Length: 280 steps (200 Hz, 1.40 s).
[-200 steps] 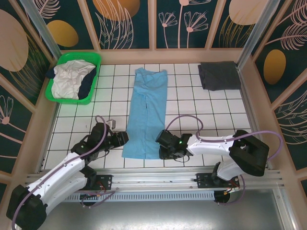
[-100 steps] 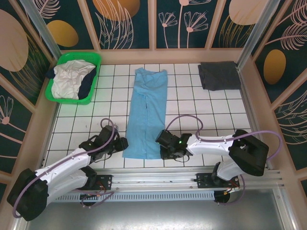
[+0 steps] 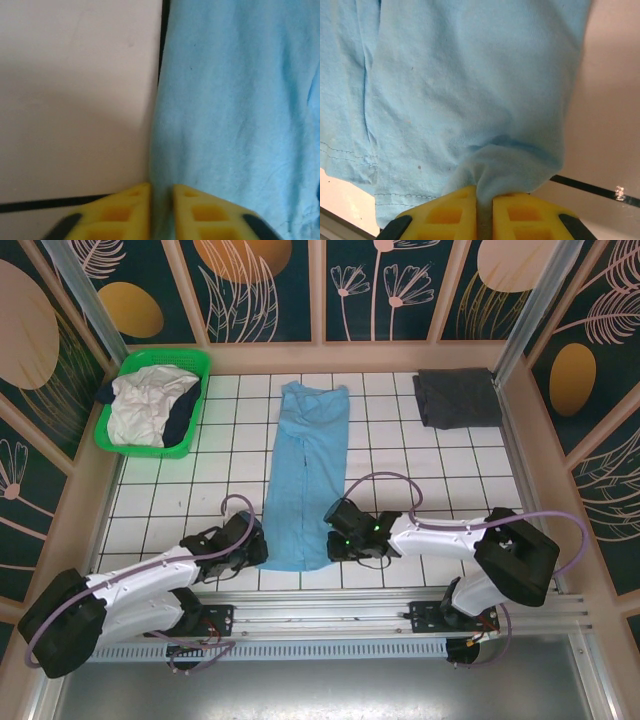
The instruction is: Fold and stack the t-shirts
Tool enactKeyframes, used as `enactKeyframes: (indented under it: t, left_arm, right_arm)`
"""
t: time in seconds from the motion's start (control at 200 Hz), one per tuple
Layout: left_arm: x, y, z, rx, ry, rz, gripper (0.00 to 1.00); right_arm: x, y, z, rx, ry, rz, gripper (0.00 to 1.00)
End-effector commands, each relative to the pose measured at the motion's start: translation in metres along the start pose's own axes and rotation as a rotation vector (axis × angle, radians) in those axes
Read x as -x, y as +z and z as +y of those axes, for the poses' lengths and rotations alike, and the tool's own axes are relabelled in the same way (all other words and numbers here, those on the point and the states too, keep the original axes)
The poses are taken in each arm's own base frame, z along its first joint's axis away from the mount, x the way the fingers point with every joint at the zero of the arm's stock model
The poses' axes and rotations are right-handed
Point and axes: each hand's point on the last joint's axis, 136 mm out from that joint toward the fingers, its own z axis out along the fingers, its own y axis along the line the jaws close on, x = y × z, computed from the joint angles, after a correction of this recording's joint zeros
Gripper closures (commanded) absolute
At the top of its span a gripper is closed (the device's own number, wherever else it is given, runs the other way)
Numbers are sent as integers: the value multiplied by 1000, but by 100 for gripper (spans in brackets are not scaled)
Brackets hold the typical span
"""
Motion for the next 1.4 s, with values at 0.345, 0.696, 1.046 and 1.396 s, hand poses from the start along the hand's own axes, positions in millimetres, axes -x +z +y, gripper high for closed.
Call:
enactKeyframes:
  t: [0.345, 0.696, 1.046, 1.396]
  left_arm:
    - [55, -48, -88, -295, 46, -206, 100]
    - [187, -41, -101, -211, -2, -446, 100]
    - [270, 37, -92, -180, -55, -336, 99]
    - [293, 81, -72, -181, -80, -260, 72]
  right_arm:
    - [61, -61, 15, 144, -10, -217, 87]
    - [183, -79, -10, 172, 54, -420, 88]
    - [278, -32, -28, 232, 79, -344, 90]
    - [303, 15, -59, 194, 151, -263, 86]
